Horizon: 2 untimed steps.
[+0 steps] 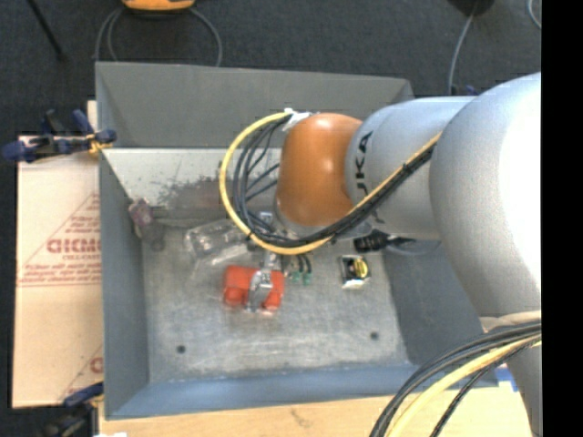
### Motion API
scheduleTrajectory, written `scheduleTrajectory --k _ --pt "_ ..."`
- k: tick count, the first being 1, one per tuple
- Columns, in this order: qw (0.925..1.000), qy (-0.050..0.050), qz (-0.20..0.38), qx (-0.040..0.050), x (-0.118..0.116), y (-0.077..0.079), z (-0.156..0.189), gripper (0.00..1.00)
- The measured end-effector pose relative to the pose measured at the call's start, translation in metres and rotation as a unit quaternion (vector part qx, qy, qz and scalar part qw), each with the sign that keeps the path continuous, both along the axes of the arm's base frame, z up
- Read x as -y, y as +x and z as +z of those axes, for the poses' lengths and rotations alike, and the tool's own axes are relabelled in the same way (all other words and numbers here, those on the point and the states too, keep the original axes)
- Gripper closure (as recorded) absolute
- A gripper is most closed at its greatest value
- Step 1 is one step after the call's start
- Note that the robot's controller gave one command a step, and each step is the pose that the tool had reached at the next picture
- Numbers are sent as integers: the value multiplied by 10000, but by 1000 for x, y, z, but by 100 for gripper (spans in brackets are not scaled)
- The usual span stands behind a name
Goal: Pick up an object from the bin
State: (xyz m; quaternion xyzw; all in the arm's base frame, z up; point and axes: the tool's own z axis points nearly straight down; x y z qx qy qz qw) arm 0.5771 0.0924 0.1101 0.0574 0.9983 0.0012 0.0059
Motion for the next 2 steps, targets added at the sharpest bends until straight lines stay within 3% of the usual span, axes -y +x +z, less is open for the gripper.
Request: scheduleTrajectory --k 1,2 --pt "9951 20 -985 -15 0 -5 -36 0" --pt "9952 26 -979 17 0 -3 -33 100"
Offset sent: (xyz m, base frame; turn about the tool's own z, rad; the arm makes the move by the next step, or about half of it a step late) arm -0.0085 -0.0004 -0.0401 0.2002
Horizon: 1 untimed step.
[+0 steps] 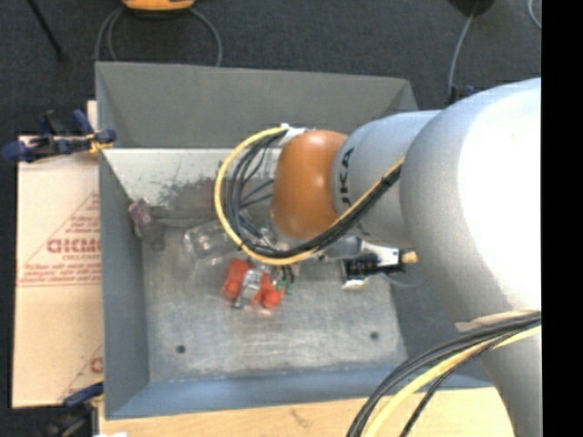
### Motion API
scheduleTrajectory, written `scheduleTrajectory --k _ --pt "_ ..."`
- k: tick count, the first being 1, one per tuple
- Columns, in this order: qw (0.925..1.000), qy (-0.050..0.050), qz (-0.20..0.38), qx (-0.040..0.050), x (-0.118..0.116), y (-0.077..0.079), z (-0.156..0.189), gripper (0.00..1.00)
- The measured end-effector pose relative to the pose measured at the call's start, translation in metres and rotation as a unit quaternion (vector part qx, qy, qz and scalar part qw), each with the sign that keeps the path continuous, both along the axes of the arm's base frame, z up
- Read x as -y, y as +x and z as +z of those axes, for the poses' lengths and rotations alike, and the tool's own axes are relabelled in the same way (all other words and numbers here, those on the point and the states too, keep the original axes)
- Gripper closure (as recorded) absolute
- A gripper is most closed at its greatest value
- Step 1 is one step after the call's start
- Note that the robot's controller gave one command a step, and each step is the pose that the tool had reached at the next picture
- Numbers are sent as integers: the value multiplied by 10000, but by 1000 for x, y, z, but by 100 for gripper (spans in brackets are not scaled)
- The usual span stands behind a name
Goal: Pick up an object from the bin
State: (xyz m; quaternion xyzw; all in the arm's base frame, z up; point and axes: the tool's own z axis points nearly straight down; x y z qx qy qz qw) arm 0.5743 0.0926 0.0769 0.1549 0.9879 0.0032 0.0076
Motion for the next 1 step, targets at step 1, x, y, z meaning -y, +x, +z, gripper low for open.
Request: scheduleTrajectory --k 1 --pt "10000 -9 27 -30 1 3 68 100"
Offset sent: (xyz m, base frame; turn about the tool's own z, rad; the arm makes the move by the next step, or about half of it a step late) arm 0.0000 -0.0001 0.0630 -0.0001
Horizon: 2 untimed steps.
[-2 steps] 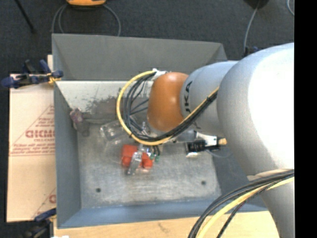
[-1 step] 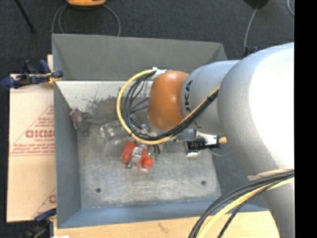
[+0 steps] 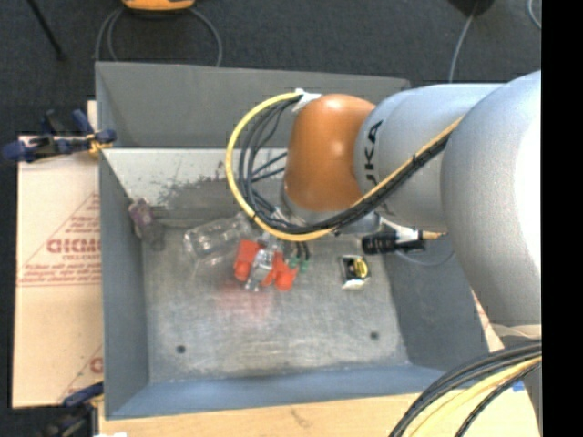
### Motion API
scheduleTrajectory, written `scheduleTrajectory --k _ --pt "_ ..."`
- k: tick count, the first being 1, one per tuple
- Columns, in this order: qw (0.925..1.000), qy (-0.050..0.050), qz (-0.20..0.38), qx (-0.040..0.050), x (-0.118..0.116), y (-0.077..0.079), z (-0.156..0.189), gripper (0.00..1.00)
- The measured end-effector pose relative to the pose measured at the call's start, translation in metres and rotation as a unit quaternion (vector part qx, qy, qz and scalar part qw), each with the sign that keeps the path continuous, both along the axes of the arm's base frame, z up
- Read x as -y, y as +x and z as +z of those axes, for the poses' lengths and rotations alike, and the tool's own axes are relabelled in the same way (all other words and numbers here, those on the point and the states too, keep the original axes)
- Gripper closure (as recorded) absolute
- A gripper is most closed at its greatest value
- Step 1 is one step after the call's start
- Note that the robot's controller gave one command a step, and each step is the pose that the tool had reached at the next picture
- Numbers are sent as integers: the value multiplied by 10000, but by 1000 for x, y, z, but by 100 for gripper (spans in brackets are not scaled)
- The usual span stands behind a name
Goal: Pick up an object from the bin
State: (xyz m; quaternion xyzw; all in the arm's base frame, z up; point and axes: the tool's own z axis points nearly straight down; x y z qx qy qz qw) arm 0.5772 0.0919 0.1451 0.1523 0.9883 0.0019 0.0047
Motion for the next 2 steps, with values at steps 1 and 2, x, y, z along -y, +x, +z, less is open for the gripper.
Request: scheduleTrajectory --k 1,2 --pt "10000 -3 19 -22 0 1 14 100" --pt "10000 -2 41 -15 1 3 49 100"
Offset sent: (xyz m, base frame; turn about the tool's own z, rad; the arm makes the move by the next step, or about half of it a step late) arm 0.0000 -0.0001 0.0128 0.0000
